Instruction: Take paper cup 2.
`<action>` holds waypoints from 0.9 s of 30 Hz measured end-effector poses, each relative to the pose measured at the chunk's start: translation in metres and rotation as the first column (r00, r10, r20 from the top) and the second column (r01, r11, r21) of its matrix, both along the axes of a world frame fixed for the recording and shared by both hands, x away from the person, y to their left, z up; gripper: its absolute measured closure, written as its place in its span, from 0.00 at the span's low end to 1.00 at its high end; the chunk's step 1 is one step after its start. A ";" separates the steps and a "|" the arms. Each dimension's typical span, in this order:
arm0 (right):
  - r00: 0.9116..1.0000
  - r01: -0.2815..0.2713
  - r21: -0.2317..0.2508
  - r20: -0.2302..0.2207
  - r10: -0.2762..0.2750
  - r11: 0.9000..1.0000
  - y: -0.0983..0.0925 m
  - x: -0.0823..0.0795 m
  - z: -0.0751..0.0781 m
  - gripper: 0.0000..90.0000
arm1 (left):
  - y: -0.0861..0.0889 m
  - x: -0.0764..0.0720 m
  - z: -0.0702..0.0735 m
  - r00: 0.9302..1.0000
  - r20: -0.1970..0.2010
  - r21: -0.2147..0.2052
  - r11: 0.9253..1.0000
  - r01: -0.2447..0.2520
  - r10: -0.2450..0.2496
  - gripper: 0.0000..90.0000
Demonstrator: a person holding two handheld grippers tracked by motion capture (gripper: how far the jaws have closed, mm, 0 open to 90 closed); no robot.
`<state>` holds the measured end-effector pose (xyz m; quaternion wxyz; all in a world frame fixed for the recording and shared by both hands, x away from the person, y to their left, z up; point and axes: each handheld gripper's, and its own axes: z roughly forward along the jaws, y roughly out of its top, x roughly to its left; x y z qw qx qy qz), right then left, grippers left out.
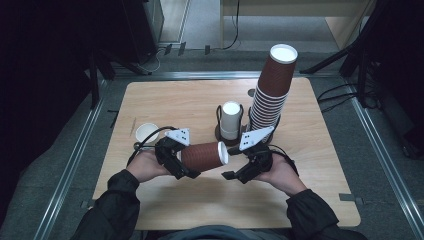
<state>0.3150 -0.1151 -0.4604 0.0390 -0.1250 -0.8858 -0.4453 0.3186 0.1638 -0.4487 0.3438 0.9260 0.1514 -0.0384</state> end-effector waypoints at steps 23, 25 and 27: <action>1.000 0.007 -0.072 0.028 -0.005 0.997 0.001 0.003 -0.005 0.18 | -0.011 0.009 -0.010 0.999 -0.033 0.190 0.982 0.006 0.000 0.10; 0.999 0.007 -0.069 0.036 -0.005 0.998 0.002 0.003 -0.004 0.18 | -0.013 0.009 -0.010 0.999 -0.038 0.200 0.980 0.008 -0.001 0.10; 0.999 0.010 -0.069 0.041 -0.007 0.998 0.002 0.004 -0.004 0.18 | -0.014 0.009 -0.011 0.999 -0.041 0.204 0.979 0.012 -0.004 0.10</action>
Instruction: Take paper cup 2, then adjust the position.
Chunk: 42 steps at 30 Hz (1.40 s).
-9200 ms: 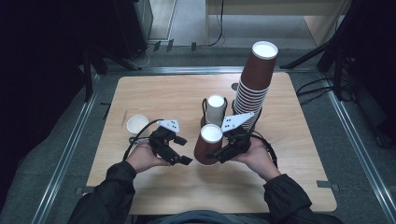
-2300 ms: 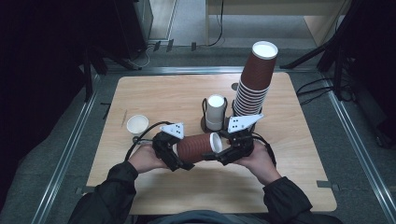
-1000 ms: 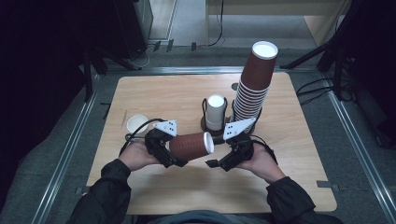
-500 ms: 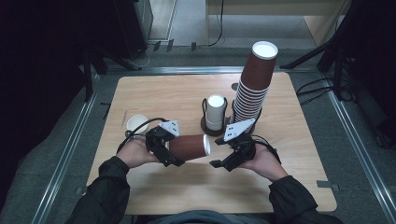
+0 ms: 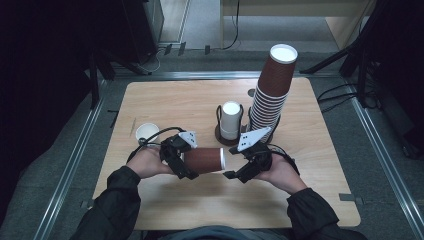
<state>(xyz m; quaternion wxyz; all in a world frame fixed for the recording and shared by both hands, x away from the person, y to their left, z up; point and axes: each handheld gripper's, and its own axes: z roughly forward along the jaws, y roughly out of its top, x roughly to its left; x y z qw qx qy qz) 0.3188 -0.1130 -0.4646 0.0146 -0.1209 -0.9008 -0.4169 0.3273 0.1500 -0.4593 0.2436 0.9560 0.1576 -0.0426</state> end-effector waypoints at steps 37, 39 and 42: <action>0.993 -0.115 -0.143 0.019 0.119 0.983 0.041 -0.003 -0.012 0.16 | -0.037 0.000 -0.006 0.992 -0.035 0.074 0.990 0.121 -0.119 0.10; 0.992 -0.118 -0.147 0.025 0.123 0.982 0.041 -0.004 -0.012 0.22 | -0.038 0.000 -0.005 0.992 -0.039 0.073 0.990 0.122 -0.119 0.10; 0.990 -0.130 -0.146 0.036 0.137 0.981 0.041 -0.004 -0.011 0.23 | -0.038 -0.001 -0.006 0.993 -0.043 0.076 0.990 0.116 -0.113 0.10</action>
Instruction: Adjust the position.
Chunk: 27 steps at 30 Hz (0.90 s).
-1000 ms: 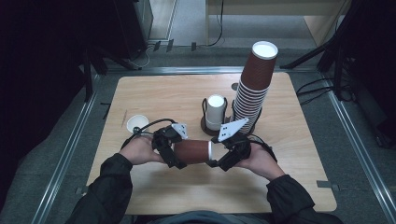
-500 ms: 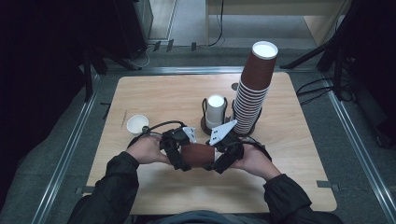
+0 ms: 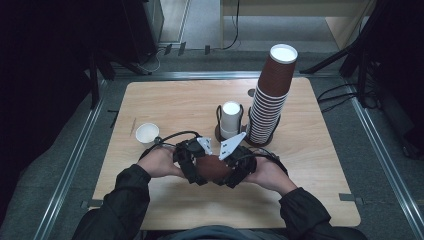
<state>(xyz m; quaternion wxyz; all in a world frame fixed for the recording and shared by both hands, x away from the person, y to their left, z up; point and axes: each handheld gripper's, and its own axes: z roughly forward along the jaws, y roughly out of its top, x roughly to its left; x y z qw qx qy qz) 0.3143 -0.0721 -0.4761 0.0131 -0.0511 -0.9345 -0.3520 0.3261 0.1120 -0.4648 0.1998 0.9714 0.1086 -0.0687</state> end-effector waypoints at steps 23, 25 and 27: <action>0.999 0.024 0.032 0.026 -0.025 0.999 -0.013 0.003 0.007 0.23 | 0.021 -0.001 0.008 0.998 0.013 -0.102 0.993 -0.063 0.065 0.01; 0.999 0.028 0.041 0.028 -0.029 0.999 -0.015 0.004 0.007 0.23 | 0.025 -0.001 0.009 0.997 0.013 -0.123 0.989 -0.080 0.082 0.01; 0.999 0.037 0.052 0.023 -0.038 0.998 -0.018 0.005 0.008 0.23 | 0.029 -0.001 0.010 0.996 0.019 -0.137 0.987 -0.089 0.093 0.01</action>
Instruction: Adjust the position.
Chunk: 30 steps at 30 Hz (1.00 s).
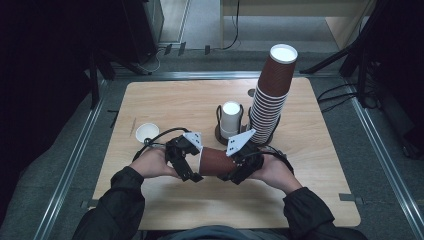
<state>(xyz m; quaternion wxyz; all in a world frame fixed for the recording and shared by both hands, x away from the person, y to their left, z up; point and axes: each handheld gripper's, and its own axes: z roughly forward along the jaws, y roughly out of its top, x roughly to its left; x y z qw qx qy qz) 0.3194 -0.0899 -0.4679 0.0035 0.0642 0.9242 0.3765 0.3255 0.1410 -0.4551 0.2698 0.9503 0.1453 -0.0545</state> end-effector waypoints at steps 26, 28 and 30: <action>1.000 0.013 0.140 -0.018 -0.011 0.990 -0.017 0.000 0.006 0.23 | 0.014 -0.005 0.006 0.997 -0.014 -0.321 0.944 -0.076 0.076 0.00; 1.000 0.006 0.143 -0.014 -0.004 0.990 -0.017 -0.001 0.006 0.23 | 0.014 -0.003 0.005 0.997 -0.031 -0.338 0.938 -0.073 0.066 0.00; 1.000 0.002 0.155 -0.010 0.000 0.988 -0.016 -0.001 0.006 0.23 | 0.012 -0.003 0.005 0.997 -0.040 -0.353 0.933 -0.076 0.066 0.00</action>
